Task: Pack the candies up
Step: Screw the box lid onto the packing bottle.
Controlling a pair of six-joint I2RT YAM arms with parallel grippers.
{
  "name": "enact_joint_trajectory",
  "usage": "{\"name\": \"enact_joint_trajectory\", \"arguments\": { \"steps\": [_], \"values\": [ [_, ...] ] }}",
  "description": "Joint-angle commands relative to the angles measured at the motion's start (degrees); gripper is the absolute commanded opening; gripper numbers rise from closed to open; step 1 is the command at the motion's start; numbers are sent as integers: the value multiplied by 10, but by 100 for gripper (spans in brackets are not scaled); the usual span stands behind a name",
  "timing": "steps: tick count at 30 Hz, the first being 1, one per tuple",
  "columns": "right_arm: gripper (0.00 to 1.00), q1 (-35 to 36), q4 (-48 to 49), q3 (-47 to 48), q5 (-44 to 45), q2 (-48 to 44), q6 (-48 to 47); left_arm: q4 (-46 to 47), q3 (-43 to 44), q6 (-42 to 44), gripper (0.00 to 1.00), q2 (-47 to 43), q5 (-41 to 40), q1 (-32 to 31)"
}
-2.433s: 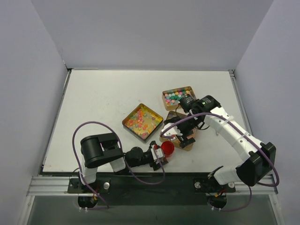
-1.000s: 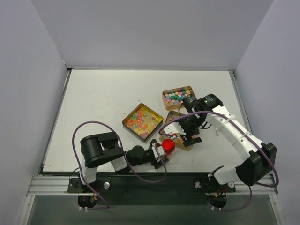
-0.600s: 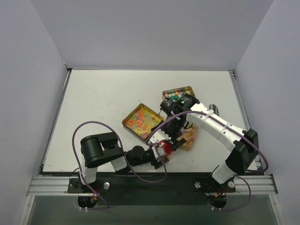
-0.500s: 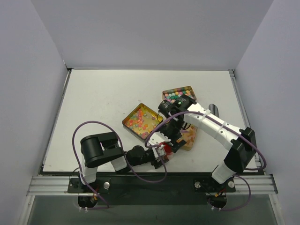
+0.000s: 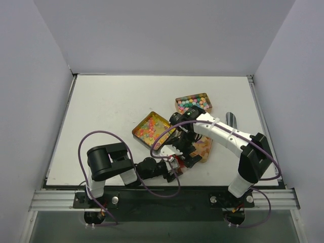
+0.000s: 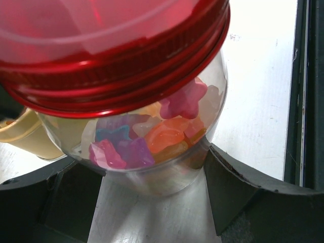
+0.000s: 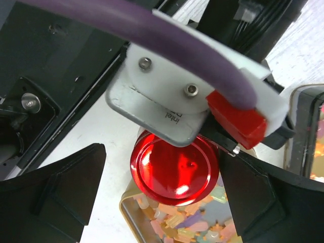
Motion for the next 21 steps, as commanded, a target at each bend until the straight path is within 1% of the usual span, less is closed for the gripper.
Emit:
{"name": "enact_joint_trajectory", "arguments": {
  "steps": [1, 6, 12, 15, 16, 19, 21],
  "values": [
    [97, -26, -29, -39, 21, -38, 23, -87, -4, 3, 0, 18, -3, -3],
    [96, -62, -22, -69, 36, -79, 48, -90, -2, 4, 0, 22, -8, -3],
    [95, -88, -4, -133, 62, -163, 91, -97, 3, -1, 0, 24, -11, -2],
    [95, -94, 67, -163, 76, -209, 151, -96, 3, 0, 0, 25, -6, -2],
    [95, -98, 112, -166, 72, -226, 158, -96, 3, 0, 0, 26, -5, -2],
    [96, -102, 171, -158, 58, -221, 167, -96, 2, 0, 0, 26, -4, -2],
    [96, -101, 181, -133, 26, -206, 163, -98, 3, 0, 0, 25, 1, -2]
  ]
}}
